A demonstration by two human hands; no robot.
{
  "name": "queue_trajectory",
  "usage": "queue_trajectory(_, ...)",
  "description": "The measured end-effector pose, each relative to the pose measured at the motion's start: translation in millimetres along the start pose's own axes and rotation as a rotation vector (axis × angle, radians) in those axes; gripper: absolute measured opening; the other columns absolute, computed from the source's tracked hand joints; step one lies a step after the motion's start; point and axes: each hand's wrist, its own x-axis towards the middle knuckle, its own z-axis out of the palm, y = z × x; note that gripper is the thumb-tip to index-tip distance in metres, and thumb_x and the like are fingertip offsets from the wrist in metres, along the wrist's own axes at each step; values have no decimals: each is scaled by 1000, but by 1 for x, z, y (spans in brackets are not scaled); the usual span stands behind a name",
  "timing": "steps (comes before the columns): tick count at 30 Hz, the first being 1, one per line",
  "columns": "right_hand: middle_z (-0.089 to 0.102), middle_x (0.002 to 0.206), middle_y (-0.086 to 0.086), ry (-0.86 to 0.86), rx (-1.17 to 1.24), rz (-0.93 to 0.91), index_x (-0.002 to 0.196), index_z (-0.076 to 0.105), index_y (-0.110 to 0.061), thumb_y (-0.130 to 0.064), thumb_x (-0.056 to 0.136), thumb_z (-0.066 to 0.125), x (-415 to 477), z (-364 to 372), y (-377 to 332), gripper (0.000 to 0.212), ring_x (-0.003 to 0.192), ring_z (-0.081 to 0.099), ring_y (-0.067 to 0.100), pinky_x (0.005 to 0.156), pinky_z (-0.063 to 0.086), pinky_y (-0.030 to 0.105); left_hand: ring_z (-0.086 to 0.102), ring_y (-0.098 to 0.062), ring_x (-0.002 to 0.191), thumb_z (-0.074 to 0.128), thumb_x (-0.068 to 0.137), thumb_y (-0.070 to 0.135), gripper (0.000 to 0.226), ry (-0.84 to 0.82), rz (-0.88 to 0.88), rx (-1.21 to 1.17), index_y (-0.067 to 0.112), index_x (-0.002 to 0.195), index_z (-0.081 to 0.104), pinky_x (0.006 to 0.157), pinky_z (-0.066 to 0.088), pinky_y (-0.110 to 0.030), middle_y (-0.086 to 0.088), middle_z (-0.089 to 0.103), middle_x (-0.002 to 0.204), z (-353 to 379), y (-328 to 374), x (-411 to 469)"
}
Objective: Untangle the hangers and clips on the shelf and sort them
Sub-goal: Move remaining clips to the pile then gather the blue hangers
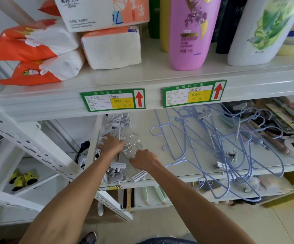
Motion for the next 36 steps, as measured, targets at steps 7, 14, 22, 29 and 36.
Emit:
queue_trajectory(7, 62, 111, 24, -201, 115, -103, 115, 63, 4, -15, 96, 49, -12, 21, -8, 30, 102, 64, 39, 86, 53, 40, 21, -44, 144, 49, 93, 60, 89, 1, -36, 85, 8, 154, 10, 118, 18, -58, -23, 22, 156, -7, 7, -13)
queue_trajectory(14, 59, 81, -1, -172, 408, -35, 111, 66, 0, -18, 100, 37, -21, 31, -6, 36, 82, 61, 22, 69, 46, 22, 35, -42, 137, 66, 78, 62, 110, -64, -2, 71, 10, 155, 9, 112, 34, -54, -24, 32, 151, -11, -3, -8)
queue_trajectory(22, 56, 127, 24, 82, 486, -60, 124, 55, 4, -14, 105, 30, -27, 36, -40, 37, 120, 52, 35, 97, 40, 36, 60, -32, 113, 71, 76, 61, 100, -72, 64, 5, 3, 145, 26, 86, 53, -34, -16, 56, 131, -19, -6, -22)
queue_trajectory(29, 58, 126, 24, 66, 519, -154, 124, 55, 4, -21, 106, 29, -29, 36, -56, 40, 117, 53, 34, 97, 39, 35, 65, -19, 77, 79, 80, 26, 54, -99, 96, 37, 2, 120, 52, 64, 55, -28, -5, 61, 92, -24, -15, -21)
queue_trajectory(36, 65, 112, 23, 104, 594, 24, 104, 64, 3, -14, 93, 38, -25, 35, -39, 32, 102, 61, 36, 83, 48, 34, 69, -15, 65, 76, 78, 25, 20, -8, 134, 42, 10, 88, 67, 60, 59, -28, -2, 70, 75, -23, -14, -17)
